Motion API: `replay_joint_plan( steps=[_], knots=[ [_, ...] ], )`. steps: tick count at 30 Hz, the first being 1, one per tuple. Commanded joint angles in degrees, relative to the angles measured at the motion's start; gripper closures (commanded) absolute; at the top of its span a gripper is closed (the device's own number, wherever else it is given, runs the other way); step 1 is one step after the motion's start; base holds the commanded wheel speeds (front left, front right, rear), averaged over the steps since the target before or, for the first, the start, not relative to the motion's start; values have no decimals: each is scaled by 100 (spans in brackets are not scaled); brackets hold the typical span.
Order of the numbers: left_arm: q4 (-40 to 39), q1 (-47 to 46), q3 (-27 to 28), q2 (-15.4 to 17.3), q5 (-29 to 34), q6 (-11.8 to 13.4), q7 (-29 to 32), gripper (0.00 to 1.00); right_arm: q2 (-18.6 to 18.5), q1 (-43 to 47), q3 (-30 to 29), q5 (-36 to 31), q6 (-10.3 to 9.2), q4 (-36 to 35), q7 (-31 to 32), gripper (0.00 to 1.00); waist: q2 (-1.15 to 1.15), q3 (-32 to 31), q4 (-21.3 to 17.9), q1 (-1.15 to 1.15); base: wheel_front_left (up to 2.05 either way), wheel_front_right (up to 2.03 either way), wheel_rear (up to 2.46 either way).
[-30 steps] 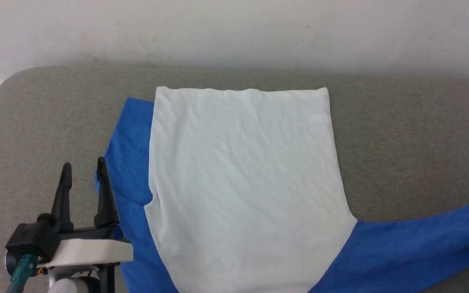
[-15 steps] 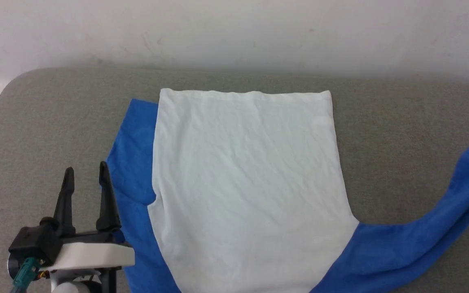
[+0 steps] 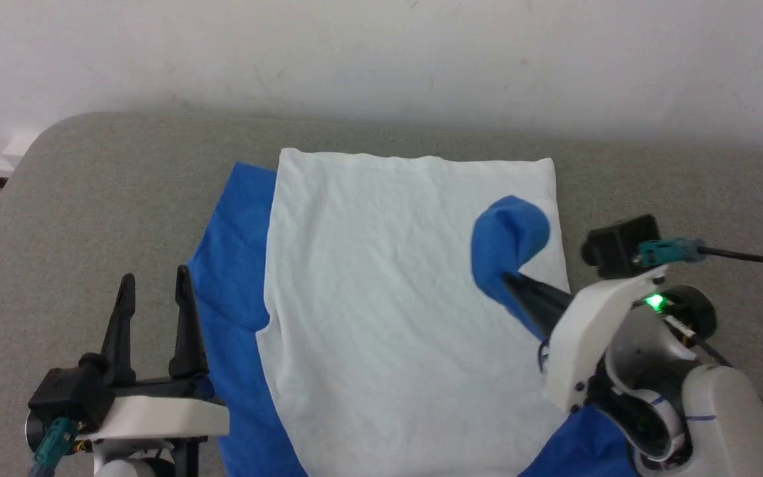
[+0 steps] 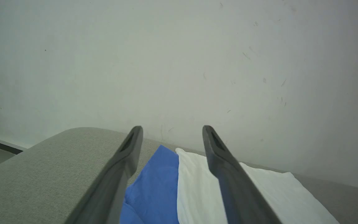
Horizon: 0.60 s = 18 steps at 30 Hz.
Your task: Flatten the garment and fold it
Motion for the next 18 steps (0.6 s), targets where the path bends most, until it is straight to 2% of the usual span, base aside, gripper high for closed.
replay_joint_plan(
  steps=[1,7,18],
  knots=[
    [26,58,-13,-10,-21,-41,-26,0,20,-122,226,98,-5,55,-27,100,0,-5,79,0,0,0,0],
    [56,77,-38,-10,-40,-44,-26,0,42,-296,1270,290,-5,584,-63,100,0,-11,290,0,0,0,0],
    [45,90,-96,-10,-120,-1,-26,0,55,-817,2579,411,-5,2000,-313,100,0,110,465,0,0,0,0]
  ],
)
